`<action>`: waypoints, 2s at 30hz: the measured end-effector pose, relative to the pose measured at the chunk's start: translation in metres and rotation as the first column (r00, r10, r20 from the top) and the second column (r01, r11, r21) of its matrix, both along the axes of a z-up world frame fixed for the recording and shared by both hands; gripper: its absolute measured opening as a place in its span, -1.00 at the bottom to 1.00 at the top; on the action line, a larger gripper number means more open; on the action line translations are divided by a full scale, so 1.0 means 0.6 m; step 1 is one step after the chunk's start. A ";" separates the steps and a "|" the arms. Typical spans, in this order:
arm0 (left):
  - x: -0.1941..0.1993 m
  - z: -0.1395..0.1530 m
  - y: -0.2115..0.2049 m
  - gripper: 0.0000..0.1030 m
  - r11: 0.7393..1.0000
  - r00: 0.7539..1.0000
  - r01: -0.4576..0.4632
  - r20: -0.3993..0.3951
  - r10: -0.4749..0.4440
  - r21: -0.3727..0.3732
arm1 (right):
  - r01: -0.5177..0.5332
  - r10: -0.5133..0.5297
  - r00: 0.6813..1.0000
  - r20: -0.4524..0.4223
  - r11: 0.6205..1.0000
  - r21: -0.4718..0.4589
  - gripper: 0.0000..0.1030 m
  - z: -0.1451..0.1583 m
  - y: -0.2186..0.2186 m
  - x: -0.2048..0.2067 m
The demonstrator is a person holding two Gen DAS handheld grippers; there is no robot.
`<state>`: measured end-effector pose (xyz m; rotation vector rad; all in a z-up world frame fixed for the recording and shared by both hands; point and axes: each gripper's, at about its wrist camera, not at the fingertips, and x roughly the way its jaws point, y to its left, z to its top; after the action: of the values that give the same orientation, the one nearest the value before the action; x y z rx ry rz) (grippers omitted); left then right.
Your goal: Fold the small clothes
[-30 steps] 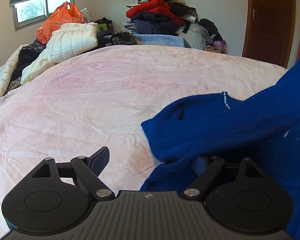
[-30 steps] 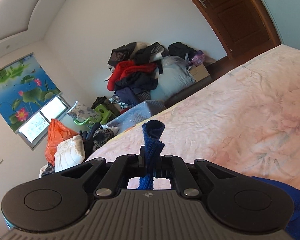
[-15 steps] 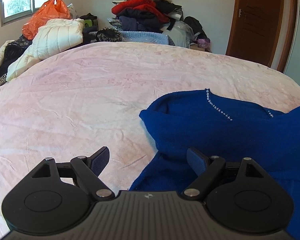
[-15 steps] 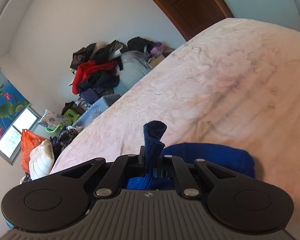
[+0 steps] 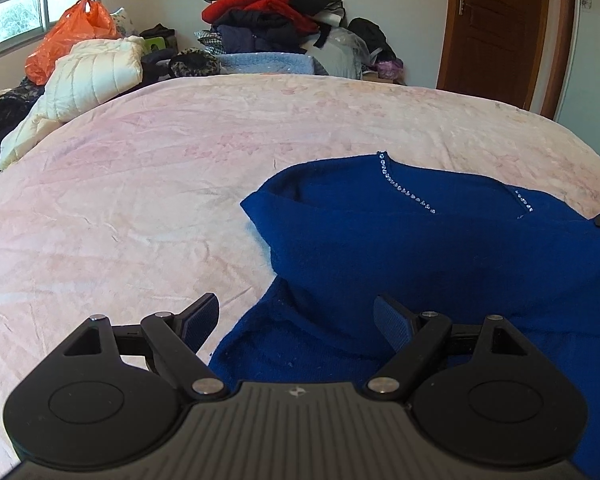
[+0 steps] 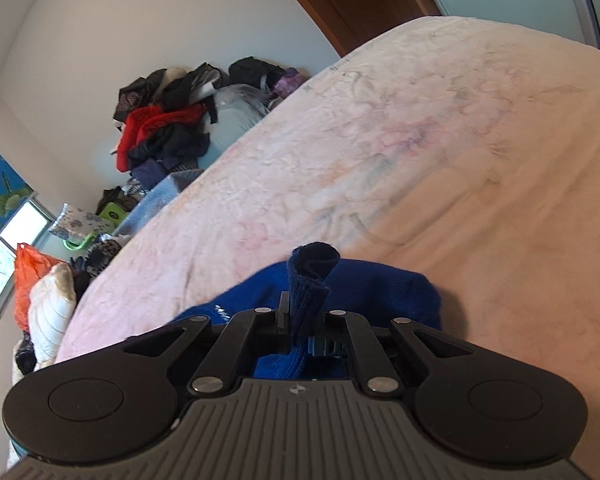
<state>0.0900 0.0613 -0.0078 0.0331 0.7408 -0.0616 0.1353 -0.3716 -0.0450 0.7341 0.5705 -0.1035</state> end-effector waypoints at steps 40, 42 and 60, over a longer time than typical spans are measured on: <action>-0.081 -0.020 -0.007 0.65 0.999 0.999 0.023 0.037 -0.024 0.031 | -0.173 0.181 0.983 -0.043 0.800 -0.574 0.83 -0.011 0.165 -0.096; -0.085 -0.033 -0.004 0.65 0.999 0.999 0.035 0.017 -0.036 0.027 | -0.223 0.204 0.974 -0.100 0.771 -0.597 0.86 -0.021 0.176 -0.107; -0.126 -0.062 0.162 0.65 0.992 0.997 0.031 -0.067 -0.040 -0.123 | -0.220 0.207 0.975 -0.076 0.910 -0.351 0.95 -0.029 0.054 -0.304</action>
<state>0.0144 0.1586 -0.0450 -0.0724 0.8047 -0.1423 -0.0470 -0.3394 -0.0627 0.3123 0.6433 -0.0159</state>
